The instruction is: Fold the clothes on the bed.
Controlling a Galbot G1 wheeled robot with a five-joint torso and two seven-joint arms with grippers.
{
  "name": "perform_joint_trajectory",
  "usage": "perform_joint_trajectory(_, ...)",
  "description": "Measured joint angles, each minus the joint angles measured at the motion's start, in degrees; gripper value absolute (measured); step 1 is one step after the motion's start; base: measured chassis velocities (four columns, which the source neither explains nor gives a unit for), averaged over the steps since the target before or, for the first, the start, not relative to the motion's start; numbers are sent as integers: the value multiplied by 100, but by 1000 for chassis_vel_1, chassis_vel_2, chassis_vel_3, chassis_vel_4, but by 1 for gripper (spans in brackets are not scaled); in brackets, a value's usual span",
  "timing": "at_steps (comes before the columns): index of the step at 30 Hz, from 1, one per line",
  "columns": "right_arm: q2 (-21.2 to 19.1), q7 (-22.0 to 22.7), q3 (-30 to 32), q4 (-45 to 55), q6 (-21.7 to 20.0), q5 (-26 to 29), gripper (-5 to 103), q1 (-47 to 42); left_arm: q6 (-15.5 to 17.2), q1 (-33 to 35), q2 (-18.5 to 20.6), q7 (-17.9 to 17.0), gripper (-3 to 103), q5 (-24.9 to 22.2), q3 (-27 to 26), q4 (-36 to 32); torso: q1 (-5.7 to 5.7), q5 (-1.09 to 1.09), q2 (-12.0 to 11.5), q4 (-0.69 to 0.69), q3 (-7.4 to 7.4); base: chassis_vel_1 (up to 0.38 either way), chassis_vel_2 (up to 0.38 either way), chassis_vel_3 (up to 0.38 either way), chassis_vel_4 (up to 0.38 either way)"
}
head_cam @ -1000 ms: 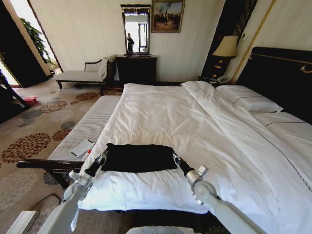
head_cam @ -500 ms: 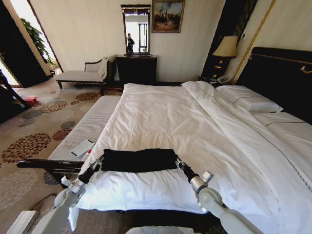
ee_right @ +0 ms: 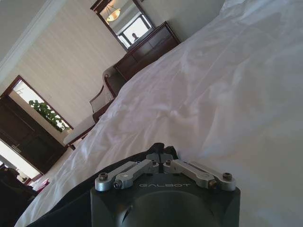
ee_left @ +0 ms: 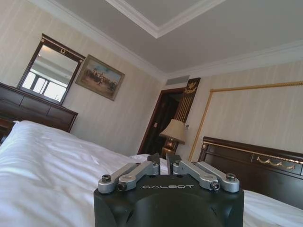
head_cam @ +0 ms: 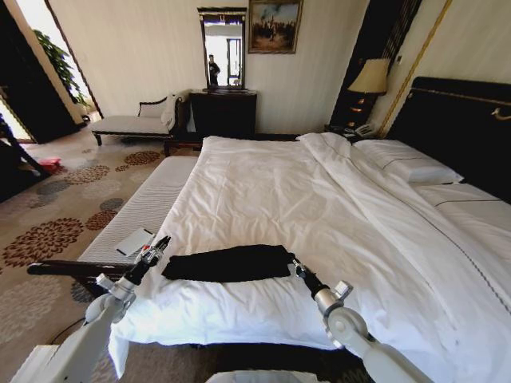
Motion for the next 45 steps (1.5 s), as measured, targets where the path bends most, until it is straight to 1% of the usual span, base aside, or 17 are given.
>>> perform_joint_trajectory(3, -24, -1, -5, 72, 0, -72, -3, -88, 0, 36, 4, -11, 4, -5, -30, -2, 0, -2, 0, 1, 0, 0, 0, 0, 0)
perform_joint_trajectory(6, -70, 0, 0, 192, 0, -200, 6, -231, 39, 43, 38, -170, -2, -11, -104, -59, -1, -1, 0, 1, 0, 0, 0, 0, 0)
perform_joint_trajectory(11, -186, 68, 105, 633, 45, -328, 22, -513, 209, 30, 95, -810, 16, 15, -286, -528, 0, 1, 0, -1, 0, 0, 0, 0, 0)
perform_joint_trajectory(14, -272, 481, 290, 1162, 52, -222, 39, -596, 475, 87, 102, -1641, 26, 32, -478, -925, 0, 0, 0, -2, 0, 0, 0, 0, 0)
perform_joint_trajectory(16, -286, 852, 422, 1413, 52, -86, 44, -523, 903, 159, 116, -2350, 37, 61, -674, -1218, -1, -2, 0, -1, -1, 0, 0, 0, 0)
perform_joint_trajectory(17, -286, 852, 422, 1413, 52, -86, 44, -523, 903, 159, 116, -2350, 37, 61, -674, -1218, -1, -2, 0, -1, -1, 0, 0, 0, 0)
perform_joint_trajectory(20, -271, 1421, 574, 1562, 34, 174, 61, -165, 1842, 488, 228, -3570, 53, -21, -1064, -1876, 0, -1, 0, 1, 0, 0, 0, 0, 0)
perform_joint_trajectory(23, -260, 1550, 587, 1509, -7, 237, 66, 41, 2140, 673, 330, -4379, 58, 48, -1194, -2301, 0, 0, 0, 3, 0, 0, 0, 0, 0)
perform_joint_trajectory(24, -252, 1601, 582, 1461, -36, 265, 71, 150, 2249, 737, 402, -4873, 64, 156, -1224, -2512, 0, 1, 0, 3, 0, 0, 0, 0, 0)
perform_joint_trajectory(27, -191, 1700, 479, 1330, -142, 311, 88, 453, 2649, 794, 605, -6978, 75, 630, -1187, -3203, 0, 1, 0, -1, -1, 0, 0, 0, 0)
perform_joint_trajectory(28, -191, 1700, 479, 1330, -142, 311, 88, 453, 2649, 794, 605, -6978, 75, 630, -1187, -3203, 0, 1, 0, -1, -1, 0, 0, 0, 0)
perform_joint_trajectory(31, -100, 1733, 340, 1203, -230, 312, 97, 638, 3579, 917, 680, -8952, 90, 472, -1149, -3947, 0, 0, -1, -2, 0, 0, 0, 0, 0)
perform_joint_trajectory(32, -70, 1735, 307, 1169, -255, 312, 99, 676, 3791, 1013, 665, -9197, 95, 356, -1173, -4133, 0, 2, -1, -1, 0, 0, 0, 0, 0)
perform_joint_trajectory(38, 4, 1729, 228, 980, -319, 305, 100, 794, 4445, 1508, 382, -9230, 100, 116, -1190, -4639, -1, 1, -1, 0, -1, 0, 0, 0, 0)
perform_joint_trajectory(40, 11, 1718, 212, 923, -335, 305, 100, 819, 4487, 1648, 255, -8879, 100, 237, -1090, -4572, -1, 0, -1, 1, -1, 0, 0, 0, 0)
perform_joint_trajectory(42, 34, 1712, 198, 866, -358, 304, 100, 836, 4358, 1626, -4, -8147, 100, 84, -941, -4264, -1, 0, -1, 2, 0, 0, 0, 0, 0)
perform_joint_trajectory(45, 56, 1709, 195, 829, -367, 300, 100, 836, 4363, 1403, -267, -7937, 100, -493, -799, -4047, -1, -2, -1, -1, 0, 0, 0, 0, 0)
